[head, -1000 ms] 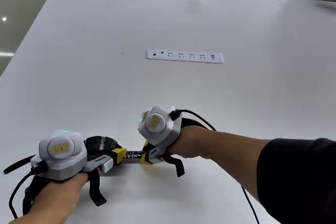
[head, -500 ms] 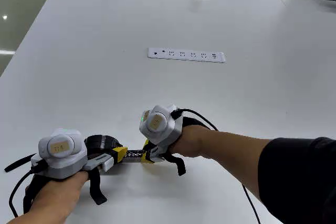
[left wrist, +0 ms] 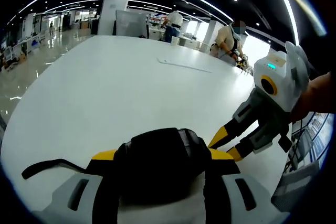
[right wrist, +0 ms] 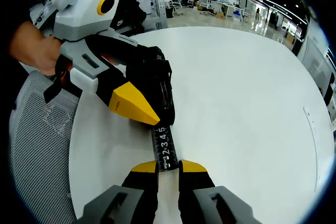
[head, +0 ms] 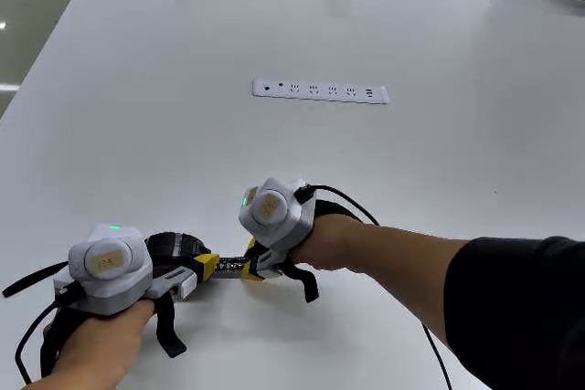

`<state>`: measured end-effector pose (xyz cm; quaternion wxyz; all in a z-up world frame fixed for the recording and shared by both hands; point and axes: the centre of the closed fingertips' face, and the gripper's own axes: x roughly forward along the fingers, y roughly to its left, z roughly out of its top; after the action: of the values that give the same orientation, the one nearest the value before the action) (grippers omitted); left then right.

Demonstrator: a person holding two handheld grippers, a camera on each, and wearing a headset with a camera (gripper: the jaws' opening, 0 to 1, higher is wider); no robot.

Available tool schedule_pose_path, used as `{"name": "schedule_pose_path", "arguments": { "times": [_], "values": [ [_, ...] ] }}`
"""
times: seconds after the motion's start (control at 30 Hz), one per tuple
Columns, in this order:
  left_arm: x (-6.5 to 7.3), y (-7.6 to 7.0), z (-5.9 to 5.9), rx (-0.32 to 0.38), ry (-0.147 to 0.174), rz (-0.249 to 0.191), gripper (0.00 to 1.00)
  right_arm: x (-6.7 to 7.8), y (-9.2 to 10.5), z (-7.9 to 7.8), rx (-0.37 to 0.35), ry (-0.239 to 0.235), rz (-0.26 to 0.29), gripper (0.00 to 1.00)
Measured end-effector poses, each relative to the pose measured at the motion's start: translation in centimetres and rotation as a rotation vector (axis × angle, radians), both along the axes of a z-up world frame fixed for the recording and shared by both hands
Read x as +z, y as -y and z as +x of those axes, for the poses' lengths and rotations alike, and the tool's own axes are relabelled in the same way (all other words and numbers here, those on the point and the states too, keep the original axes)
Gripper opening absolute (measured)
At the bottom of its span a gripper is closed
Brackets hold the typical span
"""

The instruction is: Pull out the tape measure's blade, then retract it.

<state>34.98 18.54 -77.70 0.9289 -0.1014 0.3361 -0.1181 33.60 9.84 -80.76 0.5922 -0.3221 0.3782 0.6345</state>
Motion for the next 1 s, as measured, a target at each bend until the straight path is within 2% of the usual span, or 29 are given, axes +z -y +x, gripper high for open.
{"name": "schedule_pose_path", "arguments": {
  "times": [0.07, 0.3, 0.53, 1.0],
  "values": [
    [0.1, -0.1, 0.0, 0.003, -0.007, -0.013, 0.60, 0.1, -0.1, 0.0, -0.007, -0.005, 0.012, 0.10],
    [0.4, 0.2, -0.3, -0.007, -0.012, -0.018, 0.60, 0.1, -0.2, -0.1, 0.014, -0.009, 0.015, 0.10],
    [0.4, 0.4, -0.5, -0.018, -0.017, -0.001, 0.59, 0.0, -0.5, -0.1, 0.009, -0.007, -0.006, 0.10],
    [-0.2, 0.0, -0.1, -0.021, -0.028, -0.007, 0.60, 0.0, -1.7, -0.3, 0.017, -0.006, 0.017, 0.10]
  ]
}}
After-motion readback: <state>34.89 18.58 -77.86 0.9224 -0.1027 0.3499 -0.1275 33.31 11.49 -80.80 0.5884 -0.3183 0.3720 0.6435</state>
